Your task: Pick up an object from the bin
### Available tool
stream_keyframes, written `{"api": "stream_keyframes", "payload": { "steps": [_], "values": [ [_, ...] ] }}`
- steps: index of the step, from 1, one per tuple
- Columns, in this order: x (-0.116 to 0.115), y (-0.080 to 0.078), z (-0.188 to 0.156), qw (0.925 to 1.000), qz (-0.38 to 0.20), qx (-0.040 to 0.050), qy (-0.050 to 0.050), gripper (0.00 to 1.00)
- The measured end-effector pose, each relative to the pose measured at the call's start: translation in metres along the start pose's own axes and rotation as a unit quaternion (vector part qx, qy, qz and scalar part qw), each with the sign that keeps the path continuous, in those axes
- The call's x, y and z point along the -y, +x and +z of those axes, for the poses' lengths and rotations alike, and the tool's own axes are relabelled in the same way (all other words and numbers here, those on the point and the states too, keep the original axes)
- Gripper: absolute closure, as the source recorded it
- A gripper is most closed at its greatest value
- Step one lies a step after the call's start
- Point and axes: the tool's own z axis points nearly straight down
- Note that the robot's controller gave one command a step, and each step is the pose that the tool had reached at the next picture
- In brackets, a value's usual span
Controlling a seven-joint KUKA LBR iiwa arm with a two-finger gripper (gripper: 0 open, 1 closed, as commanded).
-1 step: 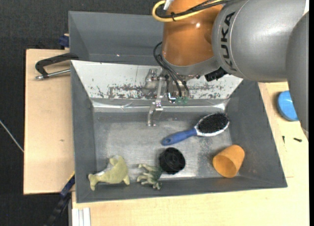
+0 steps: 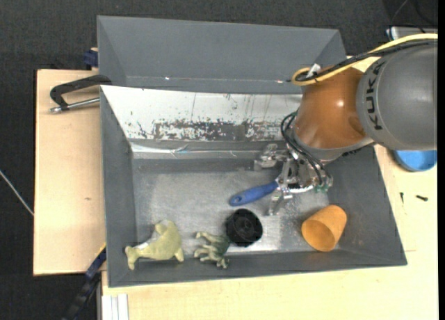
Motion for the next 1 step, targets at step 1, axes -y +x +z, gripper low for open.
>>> {"api": "stream_keyframes", "payload": {
  "steps": [1],
  "values": [
    [0.0460,0.0008,-0.0317,0.9992,0.039,0.0018,0.002,0.00]
  ]
}}
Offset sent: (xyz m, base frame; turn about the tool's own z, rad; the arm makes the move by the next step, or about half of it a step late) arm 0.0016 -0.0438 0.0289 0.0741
